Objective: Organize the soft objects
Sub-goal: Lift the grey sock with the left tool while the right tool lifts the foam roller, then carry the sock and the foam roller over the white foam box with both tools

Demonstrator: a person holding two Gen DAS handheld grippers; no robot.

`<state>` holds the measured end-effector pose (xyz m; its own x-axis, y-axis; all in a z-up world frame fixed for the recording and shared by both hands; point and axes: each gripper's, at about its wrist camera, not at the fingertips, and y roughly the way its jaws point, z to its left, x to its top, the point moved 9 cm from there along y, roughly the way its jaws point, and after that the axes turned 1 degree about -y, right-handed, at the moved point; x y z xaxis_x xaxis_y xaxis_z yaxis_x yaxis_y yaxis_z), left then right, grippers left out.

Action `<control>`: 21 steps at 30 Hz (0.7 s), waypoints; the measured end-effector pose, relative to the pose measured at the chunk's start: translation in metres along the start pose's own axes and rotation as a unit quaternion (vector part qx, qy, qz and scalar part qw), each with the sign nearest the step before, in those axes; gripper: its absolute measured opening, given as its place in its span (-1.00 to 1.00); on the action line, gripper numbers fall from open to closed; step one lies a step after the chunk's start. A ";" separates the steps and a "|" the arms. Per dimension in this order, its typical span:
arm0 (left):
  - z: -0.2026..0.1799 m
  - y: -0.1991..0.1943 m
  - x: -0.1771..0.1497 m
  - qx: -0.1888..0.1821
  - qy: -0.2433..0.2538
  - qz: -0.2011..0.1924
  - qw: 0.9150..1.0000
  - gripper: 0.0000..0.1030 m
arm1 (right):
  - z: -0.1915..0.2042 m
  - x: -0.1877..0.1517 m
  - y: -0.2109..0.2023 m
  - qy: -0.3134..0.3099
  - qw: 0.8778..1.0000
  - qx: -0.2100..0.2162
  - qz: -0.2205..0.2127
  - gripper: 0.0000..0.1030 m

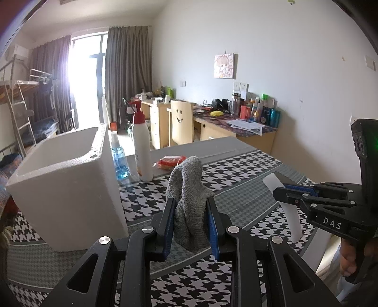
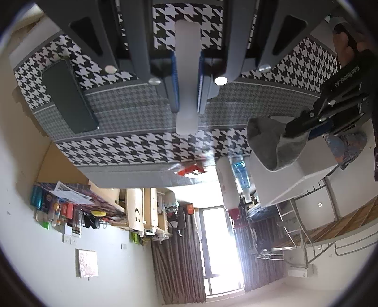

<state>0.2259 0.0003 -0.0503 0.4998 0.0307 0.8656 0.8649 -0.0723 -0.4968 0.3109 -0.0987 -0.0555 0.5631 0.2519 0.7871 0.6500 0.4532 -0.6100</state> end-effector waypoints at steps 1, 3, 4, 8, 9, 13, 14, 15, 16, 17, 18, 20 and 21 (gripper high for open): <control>0.000 0.000 0.001 0.000 0.000 -0.001 1.000 -0.48 | 0.001 0.002 -0.001 -0.001 1.000 0.001 -0.003 -0.66; 0.002 -0.002 0.004 0.001 -0.001 -0.005 1.000 -0.48 | 0.002 0.004 -0.002 -0.002 1.000 0.003 -0.006 -0.66; 0.003 -0.004 0.004 0.002 -0.001 -0.007 1.000 -0.48 | 0.003 0.005 -0.003 -0.004 1.000 0.003 -0.008 -0.66; 0.005 -0.006 0.008 0.005 -0.002 -0.013 1.000 -0.48 | 0.008 0.009 -0.005 -0.010 1.000 0.006 -0.014 -0.66; 0.006 -0.006 0.010 0.005 -0.002 -0.013 1.000 -0.48 | 0.009 0.011 -0.006 -0.012 1.000 0.006 -0.015 -0.66; 0.009 -0.006 0.015 0.009 -0.001 -0.017 1.000 -0.48 | 0.013 0.015 -0.008 -0.016 1.000 0.010 -0.023 -0.66; 0.009 -0.007 0.016 0.009 0.000 -0.018 1.000 -0.48 | 0.013 0.016 -0.009 -0.017 0.999 0.012 -0.024 -0.66; 0.010 -0.007 0.017 0.010 0.000 -0.020 1.000 -0.48 | 0.015 0.016 -0.009 -0.019 0.999 0.012 -0.026 -0.66; 0.010 -0.007 0.018 0.009 0.000 -0.020 1.000 -0.48 | 0.016 0.017 -0.010 -0.021 0.999 0.013 -0.028 -0.66; 0.010 -0.008 0.020 0.007 -0.001 -0.021 1.000 -0.48 | 0.017 0.018 -0.010 -0.022 0.999 0.013 -0.029 -0.66; 0.010 -0.008 0.020 0.007 -0.001 -0.022 1.000 -0.48 | 0.018 0.019 -0.010 -0.023 0.999 0.014 -0.030 -0.66; 0.011 -0.009 0.023 0.009 -0.002 -0.025 1.000 -0.48 | 0.020 0.022 -0.011 -0.027 0.999 0.015 -0.034 -0.66; 0.012 -0.010 0.025 0.009 -0.001 -0.027 1.000 -0.48 | 0.021 0.023 -0.011 -0.027 0.999 0.016 -0.035 -0.66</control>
<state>0.2304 0.0136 -0.0246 0.4522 0.0362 0.8912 0.8914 -0.0524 -0.4502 0.3062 -0.0801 -0.0286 0.4879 0.2643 0.8319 0.6691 0.4989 -0.5509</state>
